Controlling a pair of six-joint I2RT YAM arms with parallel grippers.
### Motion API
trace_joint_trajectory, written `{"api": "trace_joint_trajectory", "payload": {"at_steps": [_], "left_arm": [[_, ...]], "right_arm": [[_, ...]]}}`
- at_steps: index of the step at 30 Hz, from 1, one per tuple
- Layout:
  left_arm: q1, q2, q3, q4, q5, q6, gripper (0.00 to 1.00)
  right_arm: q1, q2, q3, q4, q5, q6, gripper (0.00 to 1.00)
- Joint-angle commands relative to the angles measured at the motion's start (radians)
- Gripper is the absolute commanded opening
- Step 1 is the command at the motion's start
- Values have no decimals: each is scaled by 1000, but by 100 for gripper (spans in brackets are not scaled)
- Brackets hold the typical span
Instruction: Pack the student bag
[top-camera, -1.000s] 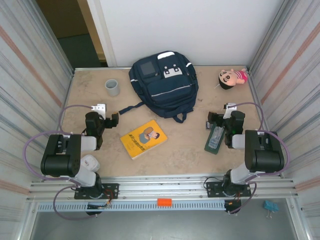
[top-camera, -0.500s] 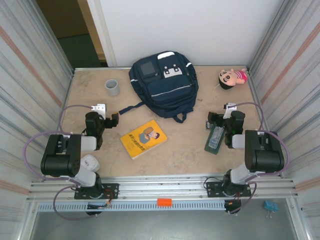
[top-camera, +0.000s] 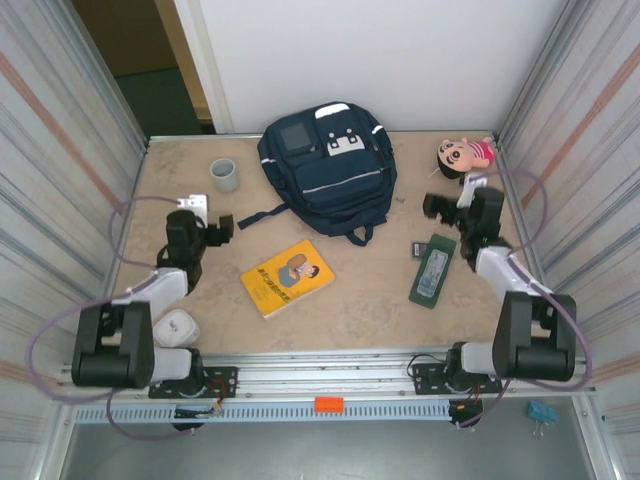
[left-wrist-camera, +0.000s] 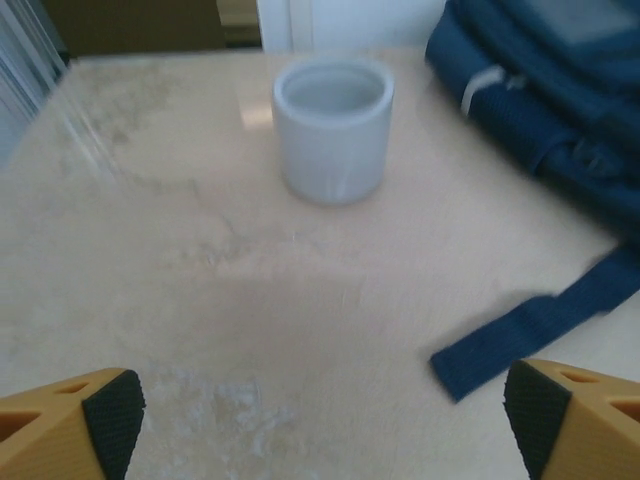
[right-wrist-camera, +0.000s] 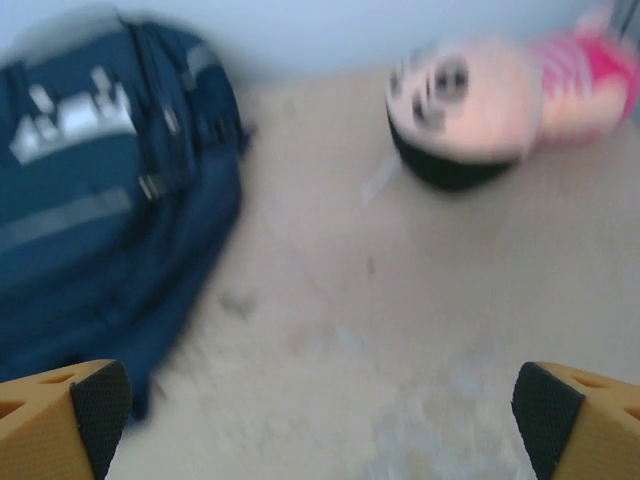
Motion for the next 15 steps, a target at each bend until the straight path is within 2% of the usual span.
{"api": "trace_joint_trajectory", "payload": {"at_steps": [1,4,8,11,15], "left_arm": [[-8,-122,135,-342,22,-112,91],[-28,-177,180,-504,110,-197,87],[-61,-214,168,-610,156,-322,85],[-62,-219,121,-605,240,-417,83],[-70,-205,58,-544,326,-471,80]], "right_arm": [[37,-47,202,-426,-64,84,99],[98,-41,300,-565,-90,145,99],[263,-50,302,-645,-53,225,99],[434,-56,241,-638,-28,284,99],[623,-44,114,-559,-6,449,87]]}}
